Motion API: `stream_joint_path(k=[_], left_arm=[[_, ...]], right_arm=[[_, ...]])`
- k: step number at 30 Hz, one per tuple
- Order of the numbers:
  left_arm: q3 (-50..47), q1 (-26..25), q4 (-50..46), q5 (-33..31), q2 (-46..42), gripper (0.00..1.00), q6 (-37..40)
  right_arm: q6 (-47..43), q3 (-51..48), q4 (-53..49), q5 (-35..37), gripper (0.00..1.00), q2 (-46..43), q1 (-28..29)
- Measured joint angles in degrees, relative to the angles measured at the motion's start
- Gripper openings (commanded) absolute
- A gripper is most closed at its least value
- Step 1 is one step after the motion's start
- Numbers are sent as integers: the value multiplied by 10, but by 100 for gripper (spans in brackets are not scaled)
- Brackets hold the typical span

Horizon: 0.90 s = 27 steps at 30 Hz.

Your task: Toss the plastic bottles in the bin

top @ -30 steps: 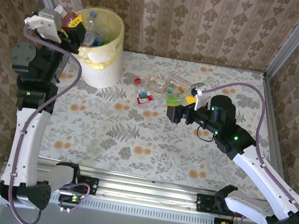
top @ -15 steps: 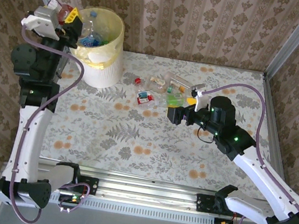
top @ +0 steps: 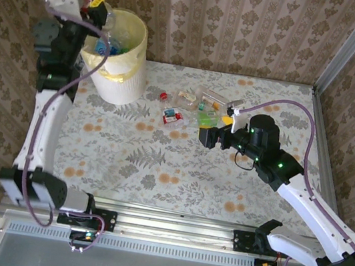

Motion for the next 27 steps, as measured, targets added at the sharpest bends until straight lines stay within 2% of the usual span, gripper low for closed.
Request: stream_joint_path(k=[3, 5, 6, 7, 11, 14, 22, 27], left_arm=[[107, 15, -59, 17, 109, 67, -9], [157, 21, -102, 27, 166, 90, -15], [175, 24, -126, 29, 186, 98, -18], [184, 25, -148, 31, 200, 100, -21], [201, 23, -218, 36, 203, 100, -29], [220, 20, -249, 38, 171, 100, -29], [223, 20, -264, 56, 19, 100, -29], [215, 9, -271, 73, -23, 100, -30]], right_arm=[[1, 0, 0, 0, 100, 5, 0], [3, -1, 0, -1, 100, 8, 0], [5, -3, 0, -1, 100, 8, 0], [5, -5, 0, -1, 100, 7, 0], [11, -25, -1, 0, 100, -2, 0], [13, -37, -5, 0, 100, -12, 0], [27, -35, -14, 9, 100, 4, -7], [43, -21, -33, 10, 100, 45, -21]])
